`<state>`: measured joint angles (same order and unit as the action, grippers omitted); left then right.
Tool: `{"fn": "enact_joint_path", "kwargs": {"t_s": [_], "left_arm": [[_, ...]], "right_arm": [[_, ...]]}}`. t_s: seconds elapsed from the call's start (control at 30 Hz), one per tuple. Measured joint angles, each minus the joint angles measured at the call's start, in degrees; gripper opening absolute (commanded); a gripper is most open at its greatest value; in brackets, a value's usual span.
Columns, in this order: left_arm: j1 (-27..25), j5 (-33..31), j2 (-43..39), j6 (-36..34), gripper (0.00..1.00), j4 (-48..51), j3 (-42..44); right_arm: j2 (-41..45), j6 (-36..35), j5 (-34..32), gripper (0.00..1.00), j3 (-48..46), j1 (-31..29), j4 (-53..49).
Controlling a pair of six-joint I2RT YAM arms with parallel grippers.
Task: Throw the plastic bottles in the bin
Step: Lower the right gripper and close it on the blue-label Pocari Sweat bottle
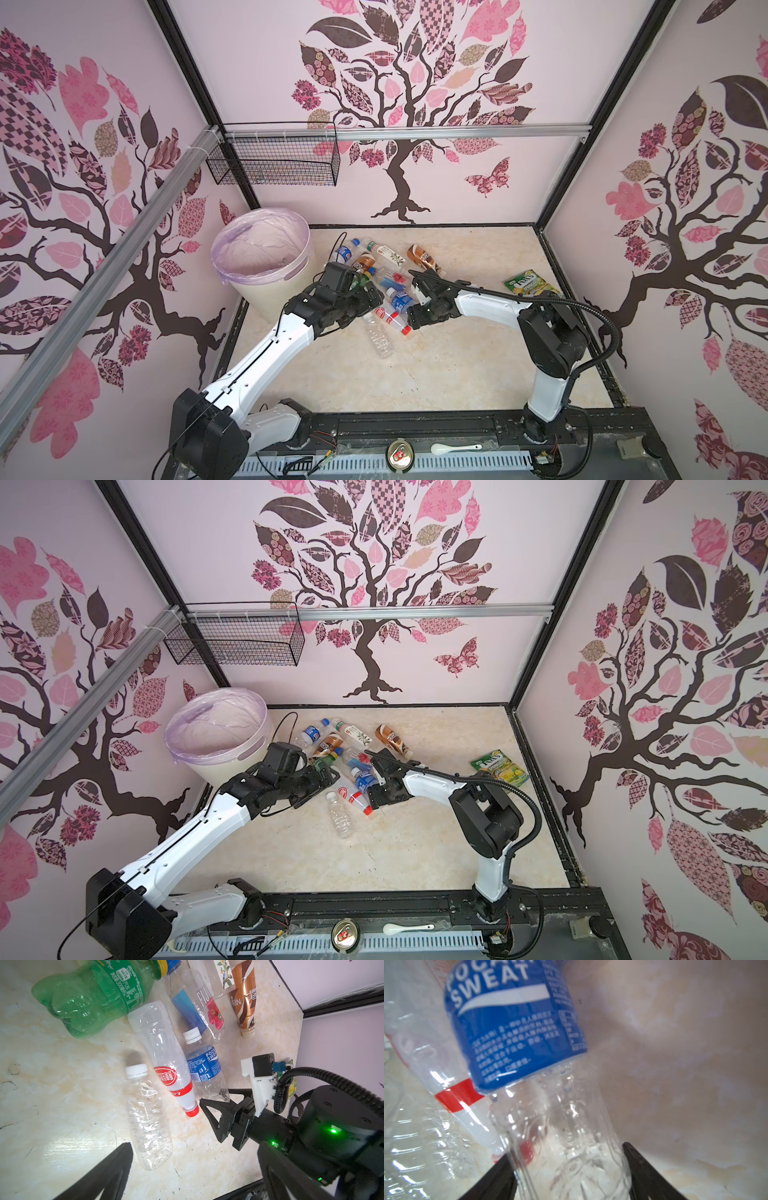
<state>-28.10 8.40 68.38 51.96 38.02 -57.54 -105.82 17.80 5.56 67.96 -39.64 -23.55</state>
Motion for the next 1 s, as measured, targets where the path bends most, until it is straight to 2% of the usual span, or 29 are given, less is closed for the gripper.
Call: {"fn": "enact_joint_path", "kwargs": {"t_s": [0.2, 0.4, 0.67, 1.0], "left_arm": [[0.66, 0.0, -0.13, -0.07, 0.98, 0.15, 0.0], [1.42, 0.02, -0.13, -0.02, 0.98, 0.09, 0.02], [1.49, 0.02, 0.57, 0.57, 0.98, -0.87, 0.0], [1.49, 0.02, 4.94, 2.29, 0.98, -2.32, -2.12]], "right_arm": [[0.0, -0.17, 0.07, 0.62, 0.02, 0.0, 0.33], [0.02, -0.17, 0.04, 0.58, -0.04, 0.0, 0.39], [0.76, -0.13, -0.09, 0.57, -1.29, 0.0, 0.74], [9.46, 0.02, -1.36, 0.56, -3.23, 0.0, -0.79]]}}
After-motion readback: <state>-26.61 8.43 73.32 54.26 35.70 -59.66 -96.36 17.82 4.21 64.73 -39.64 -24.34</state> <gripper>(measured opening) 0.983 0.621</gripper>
